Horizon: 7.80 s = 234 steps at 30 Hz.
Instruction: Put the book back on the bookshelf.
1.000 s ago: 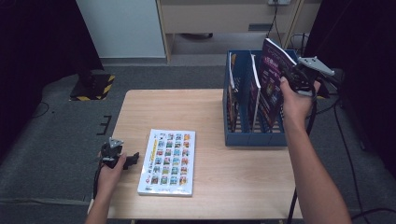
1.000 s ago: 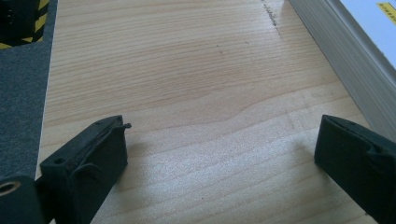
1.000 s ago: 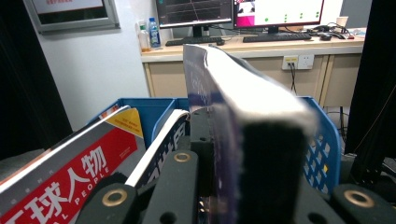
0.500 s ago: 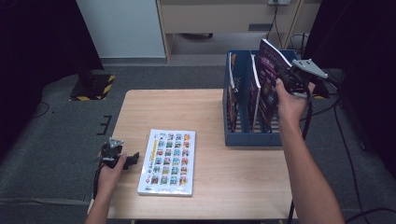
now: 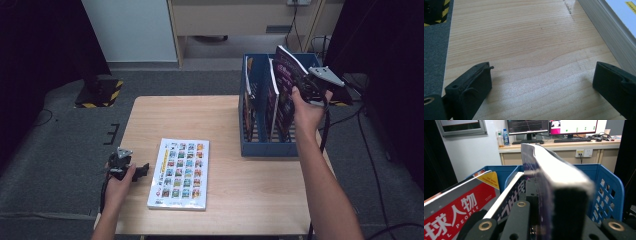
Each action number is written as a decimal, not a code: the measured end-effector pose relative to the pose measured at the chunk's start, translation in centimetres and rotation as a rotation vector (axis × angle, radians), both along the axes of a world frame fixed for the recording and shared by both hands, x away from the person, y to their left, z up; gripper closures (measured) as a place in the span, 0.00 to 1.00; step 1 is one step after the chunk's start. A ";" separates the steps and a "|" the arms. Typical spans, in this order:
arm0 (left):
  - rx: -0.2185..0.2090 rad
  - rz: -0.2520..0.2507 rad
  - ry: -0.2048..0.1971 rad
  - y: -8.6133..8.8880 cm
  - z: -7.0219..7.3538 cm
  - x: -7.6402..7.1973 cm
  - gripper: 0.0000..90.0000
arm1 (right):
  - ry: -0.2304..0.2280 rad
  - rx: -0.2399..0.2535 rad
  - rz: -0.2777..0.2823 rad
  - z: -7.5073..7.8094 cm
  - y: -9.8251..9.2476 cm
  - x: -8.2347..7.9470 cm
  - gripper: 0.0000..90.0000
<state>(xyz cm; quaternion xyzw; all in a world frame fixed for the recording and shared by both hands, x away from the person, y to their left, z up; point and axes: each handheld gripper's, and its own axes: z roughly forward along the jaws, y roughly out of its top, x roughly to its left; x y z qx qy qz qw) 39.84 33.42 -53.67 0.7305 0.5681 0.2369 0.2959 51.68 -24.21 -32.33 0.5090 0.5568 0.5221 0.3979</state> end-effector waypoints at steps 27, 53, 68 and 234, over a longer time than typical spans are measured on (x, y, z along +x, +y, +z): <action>-0.001 -0.003 0.001 0.0 0.0 0.1 0.01 | 0.019 0.011 -0.004 -3.2 0.0 0.8 0.93; -0.001 -0.007 0.000 -0.1 0.0 0.1 0.01 | 0.040 -0.006 0.034 -5.5 0.6 0.0 0.90; 0.000 -0.007 0.000 -0.1 0.0 0.1 0.01 | 0.045 0.007 0.080 -5.4 0.2 -0.4 0.88; -0.002 -0.017 -0.001 -0.5 0.0 0.1 0.01 | 0.058 -0.209 0.157 -5.9 4.5 -4.1 0.74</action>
